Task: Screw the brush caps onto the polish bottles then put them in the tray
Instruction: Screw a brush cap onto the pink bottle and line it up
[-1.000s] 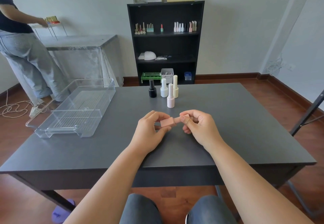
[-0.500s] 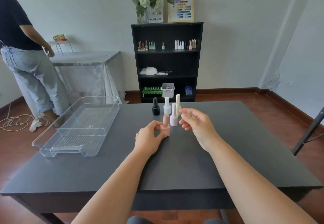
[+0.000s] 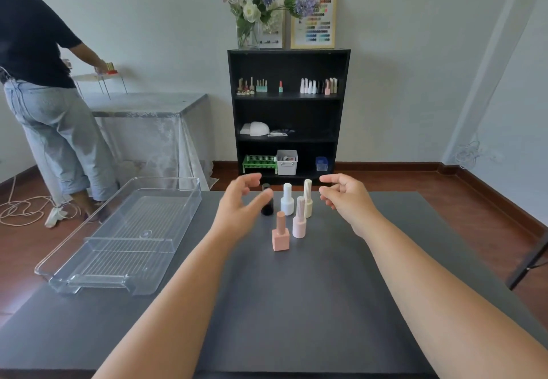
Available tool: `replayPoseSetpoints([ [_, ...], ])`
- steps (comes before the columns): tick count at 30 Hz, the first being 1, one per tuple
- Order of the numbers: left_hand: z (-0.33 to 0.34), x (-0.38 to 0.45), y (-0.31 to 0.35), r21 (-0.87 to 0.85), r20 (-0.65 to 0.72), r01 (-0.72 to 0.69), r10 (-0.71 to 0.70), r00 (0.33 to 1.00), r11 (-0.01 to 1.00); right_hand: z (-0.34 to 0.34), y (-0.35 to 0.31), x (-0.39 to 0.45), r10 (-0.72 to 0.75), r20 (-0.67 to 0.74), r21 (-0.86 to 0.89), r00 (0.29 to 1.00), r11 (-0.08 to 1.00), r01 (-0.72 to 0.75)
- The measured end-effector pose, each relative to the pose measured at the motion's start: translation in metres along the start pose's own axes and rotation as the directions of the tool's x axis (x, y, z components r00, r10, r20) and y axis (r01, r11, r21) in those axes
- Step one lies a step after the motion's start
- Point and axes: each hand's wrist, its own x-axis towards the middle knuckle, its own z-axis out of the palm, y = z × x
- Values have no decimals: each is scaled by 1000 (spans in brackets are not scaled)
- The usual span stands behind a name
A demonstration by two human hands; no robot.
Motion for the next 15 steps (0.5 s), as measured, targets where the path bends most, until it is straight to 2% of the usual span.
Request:
replayPoseSetpoints([
  [3, 0, 25, 18, 142, -1, -46, 47, 999, 989, 6, 0, 18, -15, -8, -83, 1000, 996, 14],
  [6, 12, 31, 27, 262, 167, -142, 100, 981, 955, 10, 2, 29, -33, 6, -145, 999, 989, 33],
  [9, 32, 28, 30, 502, 310, -223, 67, 948, 836, 13, 5, 37, -29, 83, -182, 996, 982, 44],
  [12, 47, 28, 34, 658, 309, -252, 50, 950, 709, 15, 4, 43, -26, 118, -222, 993, 974, 52],
  [15, 55, 30, 37, 698, 276, -239, 53, 960, 675, 19, 3, 46, -38, 135, -259, 990, 963, 73],
])
